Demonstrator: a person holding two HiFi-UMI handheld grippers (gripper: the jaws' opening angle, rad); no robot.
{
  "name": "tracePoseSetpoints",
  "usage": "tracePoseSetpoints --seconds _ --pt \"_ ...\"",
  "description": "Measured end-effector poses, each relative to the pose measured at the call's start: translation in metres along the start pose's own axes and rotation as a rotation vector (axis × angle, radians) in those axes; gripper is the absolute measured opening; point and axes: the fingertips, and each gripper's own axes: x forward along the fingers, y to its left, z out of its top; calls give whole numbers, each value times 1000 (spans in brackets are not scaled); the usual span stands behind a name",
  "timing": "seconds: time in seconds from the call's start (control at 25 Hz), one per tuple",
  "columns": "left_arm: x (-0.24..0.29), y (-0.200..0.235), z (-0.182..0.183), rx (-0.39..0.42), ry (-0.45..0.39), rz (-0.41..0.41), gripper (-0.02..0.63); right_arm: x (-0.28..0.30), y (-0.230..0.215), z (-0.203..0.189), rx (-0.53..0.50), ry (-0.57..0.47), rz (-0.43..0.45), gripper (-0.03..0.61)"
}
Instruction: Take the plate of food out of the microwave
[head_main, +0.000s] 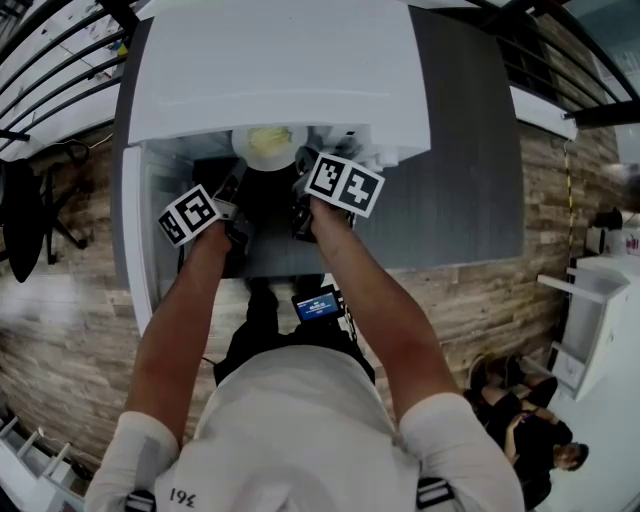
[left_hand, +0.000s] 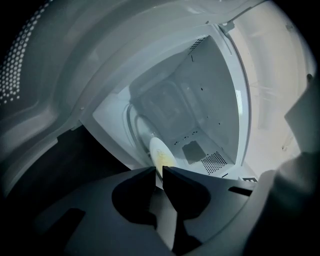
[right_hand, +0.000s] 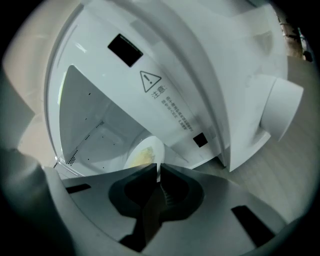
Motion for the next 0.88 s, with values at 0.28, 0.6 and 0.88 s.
tracePoseSetpoints --seconds 0.28,0.6,0.88 --pt "3 -3 -4 -19 6 -34 43 -8 -10 -2 7 -4 -10 21" --pt "4 6 -17 -44 66 -4 41 -16 -24 -14 6 19 -21 14" --pt "-1 0 -28 -41 89 -19 40 -27 -30 -21 -26 24 -27 12"
